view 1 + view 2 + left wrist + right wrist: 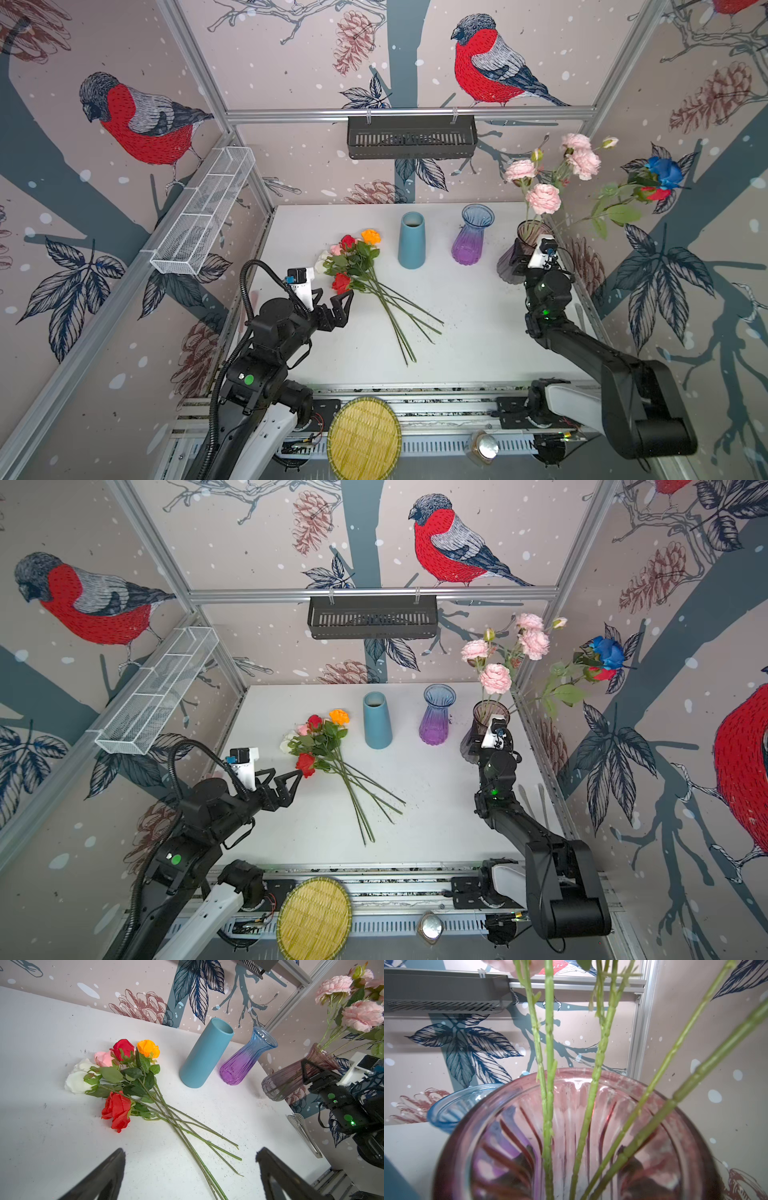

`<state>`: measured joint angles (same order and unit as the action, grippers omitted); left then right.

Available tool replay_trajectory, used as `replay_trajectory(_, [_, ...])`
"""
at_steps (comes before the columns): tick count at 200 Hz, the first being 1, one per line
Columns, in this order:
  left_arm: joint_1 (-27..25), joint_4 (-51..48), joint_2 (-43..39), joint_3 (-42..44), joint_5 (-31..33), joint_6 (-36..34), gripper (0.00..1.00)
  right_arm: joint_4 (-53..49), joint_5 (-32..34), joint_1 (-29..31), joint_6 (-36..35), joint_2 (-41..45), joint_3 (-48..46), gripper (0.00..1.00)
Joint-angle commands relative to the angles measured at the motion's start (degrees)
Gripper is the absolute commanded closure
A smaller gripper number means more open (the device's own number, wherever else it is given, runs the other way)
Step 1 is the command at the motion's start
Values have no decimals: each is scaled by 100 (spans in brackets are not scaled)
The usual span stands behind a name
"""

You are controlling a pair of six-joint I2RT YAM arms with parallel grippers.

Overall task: Arrange the flowers into the vase
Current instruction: 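Grasp the pink vase of flowers with the right gripper, carry it farther away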

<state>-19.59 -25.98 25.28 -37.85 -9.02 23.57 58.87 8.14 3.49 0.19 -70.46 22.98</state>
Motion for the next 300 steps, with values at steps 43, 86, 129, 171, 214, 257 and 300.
replay_trajectory(43, [5, 47, 7, -23, -39, -76, 1, 1291, -294, -538, -454, -1805, 1511, 56])
replay_trajectory(86, [4, 56, 70, -13, -81, -72, 1, 1583, -387, -693, -513, -2758, 2229, 56])
replay_trajectory(129, [0, 66, 80, -4, -6, -73, 1, 1584, -577, -806, -405, -3539, 2907, 56])
replay_trajectory(171, [22, 49, 129, -5, 40, -68, 1, 1434, -720, -862, -235, -3993, 3385, 56])
replay_trajectory(214, [93, 58, 214, -12, 23, -77, 1, 1449, -654, -845, -72, -4286, 3529, 56])
replay_trajectory(257, [170, 64, 231, -12, -4, -87, 1, 1540, -678, -917, -78, -4371, 3424, 49])
replay_trajectory(300, [206, 84, 241, -2, -45, -99, 1, 1516, -677, -948, -48, -4332, 3341, 27])
